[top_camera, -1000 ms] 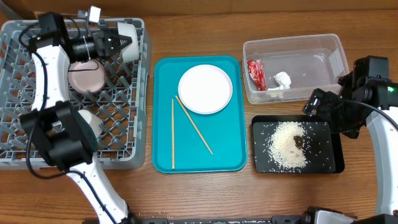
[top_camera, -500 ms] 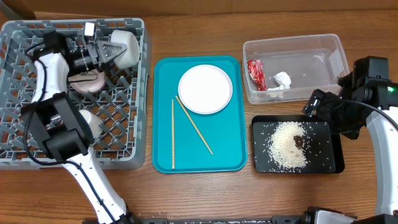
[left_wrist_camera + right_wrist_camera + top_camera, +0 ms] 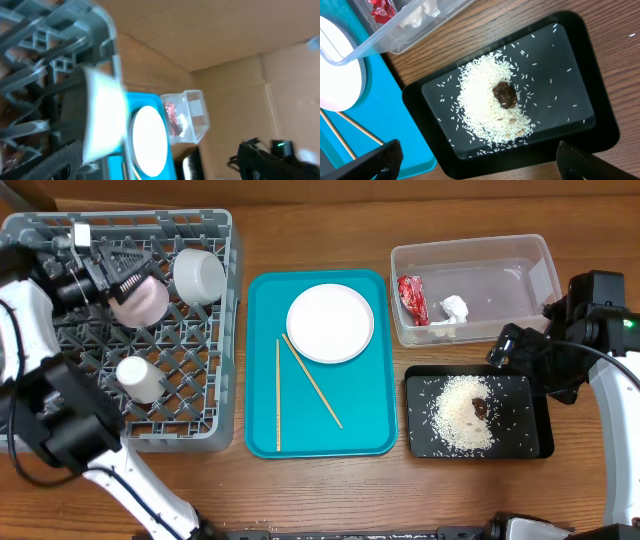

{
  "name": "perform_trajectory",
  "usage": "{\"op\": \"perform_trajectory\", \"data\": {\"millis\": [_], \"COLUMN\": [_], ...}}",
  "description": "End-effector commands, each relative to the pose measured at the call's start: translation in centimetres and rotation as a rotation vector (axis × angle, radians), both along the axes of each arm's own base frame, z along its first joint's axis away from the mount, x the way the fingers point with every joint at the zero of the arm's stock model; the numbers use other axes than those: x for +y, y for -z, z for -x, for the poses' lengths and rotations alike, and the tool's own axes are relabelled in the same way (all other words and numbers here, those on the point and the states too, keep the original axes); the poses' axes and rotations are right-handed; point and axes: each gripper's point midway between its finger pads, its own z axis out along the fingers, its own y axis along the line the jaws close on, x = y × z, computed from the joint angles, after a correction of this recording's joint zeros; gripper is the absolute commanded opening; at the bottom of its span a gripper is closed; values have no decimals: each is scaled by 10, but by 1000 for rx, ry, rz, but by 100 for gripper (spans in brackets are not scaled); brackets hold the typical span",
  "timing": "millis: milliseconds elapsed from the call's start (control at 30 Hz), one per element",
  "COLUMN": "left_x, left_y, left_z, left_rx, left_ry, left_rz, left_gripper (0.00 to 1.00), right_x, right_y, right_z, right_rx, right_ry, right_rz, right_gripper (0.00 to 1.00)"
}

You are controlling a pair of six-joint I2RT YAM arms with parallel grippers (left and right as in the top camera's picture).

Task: Sort waste into correct bins and load items into the dishwasher
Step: 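Reach the left gripper to the chopsticks on the teal tray and grasp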

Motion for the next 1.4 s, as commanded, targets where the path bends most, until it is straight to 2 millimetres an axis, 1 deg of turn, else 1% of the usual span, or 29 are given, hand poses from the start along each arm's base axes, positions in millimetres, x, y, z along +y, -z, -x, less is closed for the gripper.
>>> {"op": "perform_trajectory", "data": {"millis": [0, 100, 167, 300, 400, 500, 600, 633, 700, 767, 867, 967, 1000, 1033, 1133, 1167, 1233, 1300, 1333, 1367], "left_x": [-25, -44, -57, -84, -113, -138, -164, -169, -176, -184, -201, -214, -217, -221, -224, -223, -220, -218, -217, -216], "left_y": [-67, -83, -86, -74, -57, -35, -13, -6, 15, 34, 65, 102, 111, 125, 154, 166, 180, 190, 194, 202], "left_z": [19, 33, 42, 63, 85, 108, 125, 128, 139, 146, 157, 171, 173, 178, 191, 197, 203, 207, 209, 213], "left_rx": [-99, -65, 2, 193, 353, 520, 629, 641, 715, 751, 760, 770, 764, 753, 748, 752, 756, 759, 760, 758], "left_ry": [2, -8, -27, -73, -56, -45, -34, -30, -66, -71, -13, 36, 51, 75, 105, 111, 112, 111, 111, 111], "left_rz": [-272, -401, -489, -662, -752, -827, -892, -915, -981, -1009, -1038, -1064, -1070, -1082, -1100, -1103, -1106, -1105, -1105, -1105], "left_gripper": [100, 100, 100, 100, 100, 100, 100, 100, 100, 100, 100, 100, 97, 93, 90, 89, 85, 81, 78, 73], "right_x": [-1, -1, -1, -1, -1, -1, -1, -1, -1, -1, -1, -1, -1, -1, -1, -1, -1, 0, 0, 0], "right_y": [-3, -3, -3, -3, -3, -3, -3, -3, -3, -3, -3, -3, -3, -3, -3, -3, -3, -3, -3, -3], "right_z": [1, 2, 2, 2, 2, 2, 2, 2, 3, 3, 3, 3, 3, 3, 3, 3, 4, 4, 4, 4], "right_rx": [-14, -12, -10, -10, -9, -9, -9, -9, -8, -8, -8, -7, -6, -6, -6, -5, -5, -3, -2, -2], "right_ry": [1, 1, 1, 1, 2, 2, 1, 2, 1, 1, 2, 1, 1, 2, 1, 2, 2, 1, 1, 1], "right_rz": [9, 9, 9, 9, 8, 8, 9, 8, 8, 8, 8, 8, 8, 8, 8, 7, 7, 7, 7, 7], "right_gripper": [100, 100, 100, 100, 100, 100, 100, 100, 100, 100, 100, 100, 100, 100, 100, 100, 100, 100, 100, 100]}}
